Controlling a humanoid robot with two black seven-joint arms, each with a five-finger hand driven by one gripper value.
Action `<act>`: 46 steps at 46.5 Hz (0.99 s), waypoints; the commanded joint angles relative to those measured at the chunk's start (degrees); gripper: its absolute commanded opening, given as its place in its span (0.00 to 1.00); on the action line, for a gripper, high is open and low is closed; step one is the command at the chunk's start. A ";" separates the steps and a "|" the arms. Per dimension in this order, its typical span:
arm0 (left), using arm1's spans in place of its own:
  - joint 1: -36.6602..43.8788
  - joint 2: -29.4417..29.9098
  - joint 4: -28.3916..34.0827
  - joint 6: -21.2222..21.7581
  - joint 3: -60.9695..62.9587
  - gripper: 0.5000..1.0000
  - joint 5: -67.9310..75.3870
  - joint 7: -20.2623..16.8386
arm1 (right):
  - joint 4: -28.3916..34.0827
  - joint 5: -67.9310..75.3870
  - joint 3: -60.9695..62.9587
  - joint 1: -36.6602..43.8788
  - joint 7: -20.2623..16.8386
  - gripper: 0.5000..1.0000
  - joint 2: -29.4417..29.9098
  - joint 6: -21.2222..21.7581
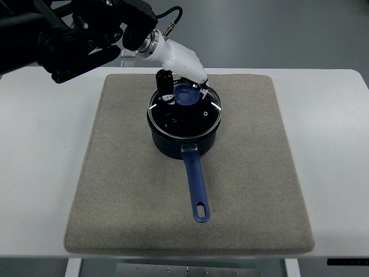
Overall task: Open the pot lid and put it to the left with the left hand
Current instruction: 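Lift the glass lid off the saucepan with the left hand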
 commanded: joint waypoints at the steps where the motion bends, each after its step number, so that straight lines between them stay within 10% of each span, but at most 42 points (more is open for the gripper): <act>1: 0.62 -0.56 0.79 0.03 0.10 0.00 -0.02 -0.01 | 0.00 0.00 0.06 -0.05 0.00 0.83 0.00 0.01; 46: 0.01 -1.00 2.72 3.28 -1.13 0.00 -1.60 -0.01 | 0.00 0.00 0.06 0.04 0.00 0.83 0.00 0.01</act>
